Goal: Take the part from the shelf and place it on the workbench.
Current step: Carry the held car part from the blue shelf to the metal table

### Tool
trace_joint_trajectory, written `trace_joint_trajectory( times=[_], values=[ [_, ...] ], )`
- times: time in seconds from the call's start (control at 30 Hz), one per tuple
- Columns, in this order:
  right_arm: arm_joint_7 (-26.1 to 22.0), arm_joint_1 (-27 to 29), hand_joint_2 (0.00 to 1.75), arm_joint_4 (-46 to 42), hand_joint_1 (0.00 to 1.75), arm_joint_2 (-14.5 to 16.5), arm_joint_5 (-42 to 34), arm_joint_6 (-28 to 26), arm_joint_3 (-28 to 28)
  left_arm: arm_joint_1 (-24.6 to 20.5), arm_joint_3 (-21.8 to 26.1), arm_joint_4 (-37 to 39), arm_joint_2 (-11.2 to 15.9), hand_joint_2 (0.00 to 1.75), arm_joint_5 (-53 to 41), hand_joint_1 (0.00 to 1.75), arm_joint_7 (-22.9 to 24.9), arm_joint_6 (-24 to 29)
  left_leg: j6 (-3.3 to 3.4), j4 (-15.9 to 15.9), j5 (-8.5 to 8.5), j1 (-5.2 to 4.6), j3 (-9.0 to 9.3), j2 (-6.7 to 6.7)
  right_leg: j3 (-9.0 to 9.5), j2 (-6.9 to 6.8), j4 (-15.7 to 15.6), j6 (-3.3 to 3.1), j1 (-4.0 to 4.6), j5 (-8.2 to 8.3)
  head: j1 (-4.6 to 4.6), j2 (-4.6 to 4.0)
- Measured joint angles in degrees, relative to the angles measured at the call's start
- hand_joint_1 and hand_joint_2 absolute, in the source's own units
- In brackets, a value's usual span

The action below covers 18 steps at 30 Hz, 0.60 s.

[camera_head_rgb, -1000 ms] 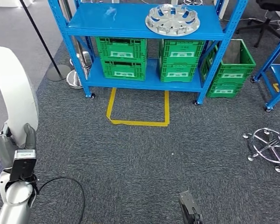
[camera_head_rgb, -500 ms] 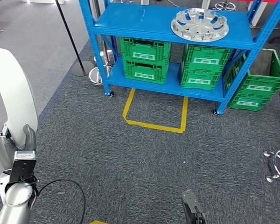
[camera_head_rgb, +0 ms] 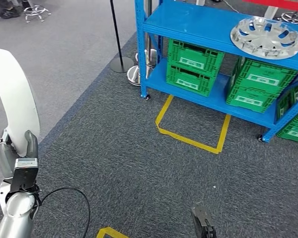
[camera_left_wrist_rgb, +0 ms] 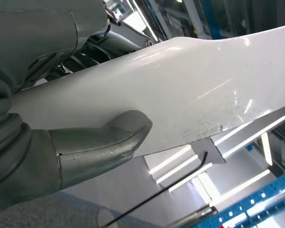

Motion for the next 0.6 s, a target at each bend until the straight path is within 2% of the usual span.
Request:
trace_joint_trajectory(
  times=[0.03, 0.07, 0.13, 0.17, 0.2, 0.27, 0.3, 0.33, 0.37, 0.4, 0.43, 0.5, 0.57, 0.6],
  values=[
    [0.03, 0.03, 0.0, 0.04, 0.0, 0.0, 0.03, 0.05, 0.0, -0.03, 0.0, 0.0, -0.02, 1.75, 0.0, 1.75, 0.0, -0.01, -0.33, 0.35, -0.05, 0.08, -0.33, -0.71, 0.76, 1.25, -1.64, -0.04, -0.22, 0.34, 0.0, 0.0],
    [0.06, 0.09, 0.0, 0.08, 0.0, 0.0, 0.04, 0.1, 0.0, -0.01, 0.0, 0.01, -0.02, 1.75, 0.0, 1.75, 0.0, -0.01, -0.61, 0.54, 0.03, 0.14, -0.66, -1.43, 1.12, 1.79, -2.02, -0.21, -0.25, -0.05, 0.03, 0.0],
    [0.09, 0.07, 0.0, 0.11, 0.0, 0.03, 0.05, 0.14, -0.02, 0.18, 0.01, 0.02, 0.05, 1.75, 0.0, 1.75, -0.01, 0.02, -1.11, 0.63, 0.15, 0.28, -1.03, -2.31, 1.59, 0.56, -2.17, -0.78, -0.2, -0.18, 0.01, 0.0],
    [0.07, -0.01, 0.0, 0.11, 0.0, 0.05, 0.07, 0.13, -0.04, 0.23, 0.01, 0.02, 0.11, 1.75, 0.0, 1.75, -0.01, 0.04, -1.38, 1.15, -0.17, 0.19, -1.24, -1.45, 1.79, -0.11, -2.19, -1.11, -0.22, -0.23, -0.14, 0.0],
    [0.04, -0.11, 0.0, 0.1, 0.0, 0.07, 0.14, 0.13, -0.07, 0.14, 0.01, 0.02, 0.17, 1.75, 0.0, 1.75, -0.01, 0.05, -1.65, 2.67, -0.98, 0.09, -1.89, 0.17, 2.04, -0.88, -2.27, -1.49, -0.23, -0.31, -0.38, 0.0],
    [0.04, -0.08, 0.0, 0.11, 0.0, 0.07, 0.38, 0.14, -0.08, -0.14, -0.04, 0.03, 0.19, 1.75, 0.04, 1.75, -0.02, 0.08, -2.09, 9.02, -3.82, 0.0, -4.78, 4.07, 2.51, -2.6, -2.32, -2.19, 0.05, -0.63, -0.83, 0.0],
    [0.07, 0.01, 0.0, 0.12, 0.0, 0.07, 0.56, 0.14, -0.09, -0.19, -0.07, 0.05, 0.17, 1.75, 0.09, 1.75, -0.02, 0.08, -2.2, 12.8, -5.25, 0.05, -6.62, 5.06, 2.69, -3.56, -2.32, -2.43, 0.24, -0.79, -0.9, 0.0],
    [0.11, 0.07, 0.0, 0.13, 0.0, 0.07, 0.72, 0.13, -0.12, -0.15, -0.1, 0.08, 0.15, 1.75, 0.19, 1.75, -0.02, 0.08, -2.19, 15.53, -5.95, 0.08, -7.99, 5.49, 2.84, -4.48, -2.32, -2.58, 0.41, -0.94, -0.9, 0.0],
    [0.13, 0.07, 0.0, 0.14, 0.0, 0.07, 0.9, 0.09, -0.16, -0.09, -0.11, 0.13, 0.13, 1.75, 0.28, 1.75, -0.02, 0.08, -2.06, 16.36, -5.63, 0.07, -8.45, 5.64, 2.99, -5.36, -2.32, -2.67, 0.56, -1.09, -0.91, 0.0],
    [0.15, 0.01, 0.0, 0.14, 0.0, 0.07, 1.07, 0.06, -0.19, -0.08, -0.11, 0.17, 0.14, 1.75, 0.36, 1.75, -0.03, 0.08, -1.81, 15.0, -4.3, 0.01, -7.8, 5.74, 3.19, -6.16, -2.32, -2.72, 0.71, -1.25, -0.91, 0.0],
    [0.15, -0.08, 0.0, 0.14, 0.0, 0.07, 1.2, 0.03, -0.22, -0.09, -0.11, 0.2, 0.14, 1.75, 0.41, 1.75, -0.04, 0.07, -1.38, 11.78, -2.3, -0.17, -6.16, 6.17, 3.46, -6.91, -2.33, -2.73, 0.85, -1.43, -0.91, 0.0],
    [0.15, -0.21, 0.0, 0.14, 0.0, 0.08, 1.43, 0.0, -0.24, -0.24, -0.11, 0.23, 0.13, 1.75, 0.42, 1.75, -0.06, 0.07, -0.3, 4.61, 0.19, -1.04, -2.41, 8.65, 3.95, -8.29, -2.42, -2.58, 1.16, -1.83, -0.91, 0.0],
    [0.15, -0.23, 0.0, 0.14, 0.0, 0.09, 1.62, -0.05, -0.27, -0.46, -0.13, 0.24, 0.13, 1.75, 0.46, 1.75, -0.13, 0.08, 0.41, 1.33, 0.29, -1.83, -0.9, 10.2, 4.2, -9.65, -2.66, -2.18, 1.44, -2.08, -0.87, 0.0],
    [0.15, -0.24, 0.0, 0.13, 0.0, 0.09, 1.77, -0.05, -0.28, -0.49, -0.12, 0.24, 0.14, 1.75, 0.51, 1.75, -0.16, 0.1, 0.55, 0.92, 0.28, -1.96, -0.89, 9.74, 4.36, -10.36, -2.87, -1.93, 1.55, -2.13, -0.89, 0.0]
  ],
)
